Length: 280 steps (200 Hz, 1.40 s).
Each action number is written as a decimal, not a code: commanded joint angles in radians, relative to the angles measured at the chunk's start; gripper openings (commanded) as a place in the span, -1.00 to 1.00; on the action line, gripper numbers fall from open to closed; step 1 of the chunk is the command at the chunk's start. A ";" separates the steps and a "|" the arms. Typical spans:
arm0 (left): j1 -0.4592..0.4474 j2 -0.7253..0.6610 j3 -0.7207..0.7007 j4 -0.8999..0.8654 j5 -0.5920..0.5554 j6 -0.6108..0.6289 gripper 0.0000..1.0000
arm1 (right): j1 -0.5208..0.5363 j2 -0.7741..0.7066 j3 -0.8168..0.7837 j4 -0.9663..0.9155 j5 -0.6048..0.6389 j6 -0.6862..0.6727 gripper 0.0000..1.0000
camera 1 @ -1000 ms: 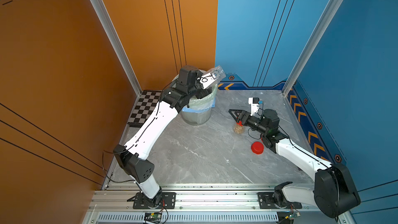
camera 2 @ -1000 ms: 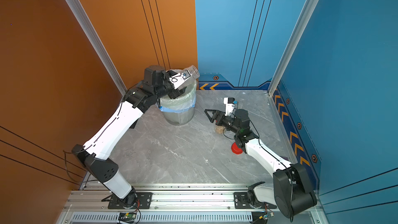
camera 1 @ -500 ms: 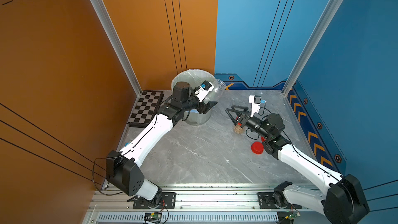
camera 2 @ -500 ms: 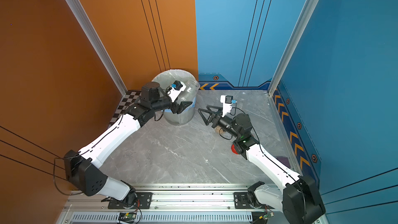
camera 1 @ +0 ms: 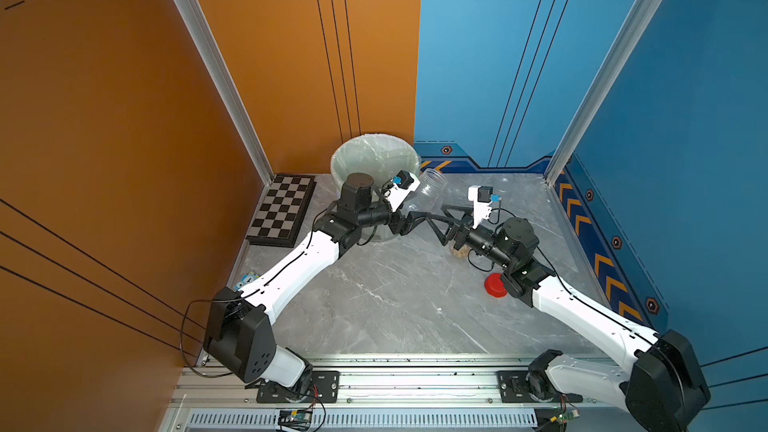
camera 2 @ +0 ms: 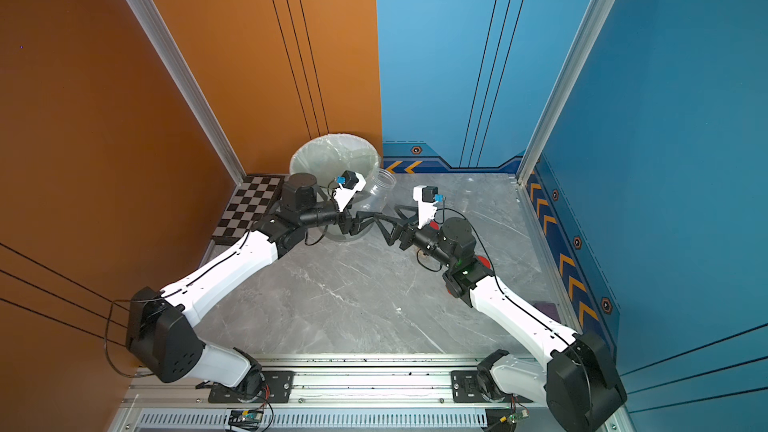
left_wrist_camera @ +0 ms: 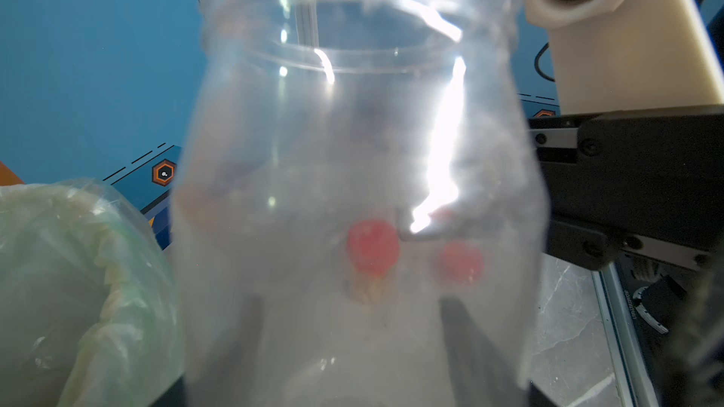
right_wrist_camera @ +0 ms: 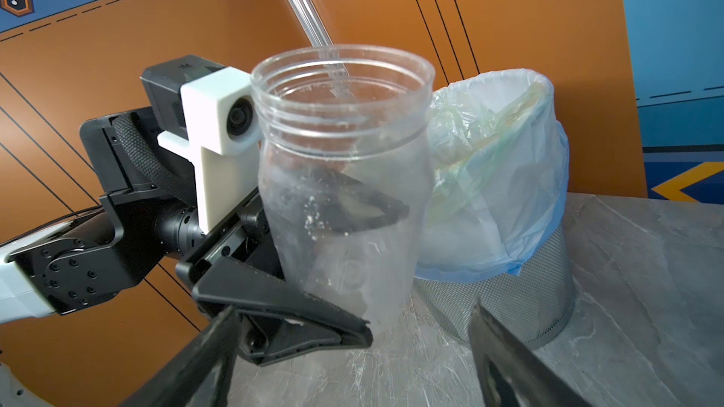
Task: Empty moldy peanuts from jars
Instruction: Place the jar at the center of the board.
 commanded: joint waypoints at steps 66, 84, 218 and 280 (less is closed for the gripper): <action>-0.039 -0.028 -0.021 0.036 0.026 -0.012 -0.43 | 0.000 0.069 0.073 0.062 -0.005 0.008 0.82; -0.045 -0.025 -0.021 0.035 0.031 -0.010 -0.43 | -0.002 0.082 0.084 0.078 -0.002 0.013 0.83; -0.076 -0.012 -0.017 0.036 0.023 0.002 -0.40 | -0.019 0.188 0.168 0.136 -0.068 0.052 0.55; -0.089 0.015 -0.002 0.045 0.059 0.000 0.06 | -0.015 0.190 0.121 0.137 0.013 -0.005 0.21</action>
